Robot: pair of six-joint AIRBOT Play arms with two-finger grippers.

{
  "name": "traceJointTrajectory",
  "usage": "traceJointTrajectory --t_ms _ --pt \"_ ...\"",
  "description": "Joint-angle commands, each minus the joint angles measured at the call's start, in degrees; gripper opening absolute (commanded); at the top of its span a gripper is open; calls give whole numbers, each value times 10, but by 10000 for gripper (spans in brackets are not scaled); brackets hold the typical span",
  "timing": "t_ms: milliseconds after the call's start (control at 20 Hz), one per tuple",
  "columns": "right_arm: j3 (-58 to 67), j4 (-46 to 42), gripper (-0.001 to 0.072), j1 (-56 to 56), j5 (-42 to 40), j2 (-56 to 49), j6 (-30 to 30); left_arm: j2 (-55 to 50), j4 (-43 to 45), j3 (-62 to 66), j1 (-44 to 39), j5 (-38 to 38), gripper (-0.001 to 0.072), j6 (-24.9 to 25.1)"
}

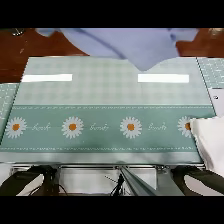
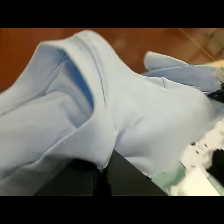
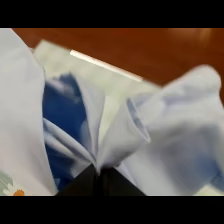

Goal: Fold the shirts.

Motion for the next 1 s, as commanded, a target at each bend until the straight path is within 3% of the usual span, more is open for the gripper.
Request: traceJointTrajectory --t_ms 0,250,450,600,750,950 --pt "49 -43 24 -2 50 96 2 105 55 10 2 -5 22 -20" --pt "-11 -47 24 -2 110 213 7 233 54 -92 -8 -111 23 -62" --pt "-192 -43 24 -2 111 299 36 327 54 -296 -9 -137 22 -116" --pt "-360 -33 24 -2 91 339 55 354 31 -452 -9 -138 22 -119" --pt "-506 5 24 -2 17 337 38 336 13 -573 -10 -107 23 -91" --pt "-616 24 24 -1 -104 250 2 249 14 -659 -40 33 23 -64"
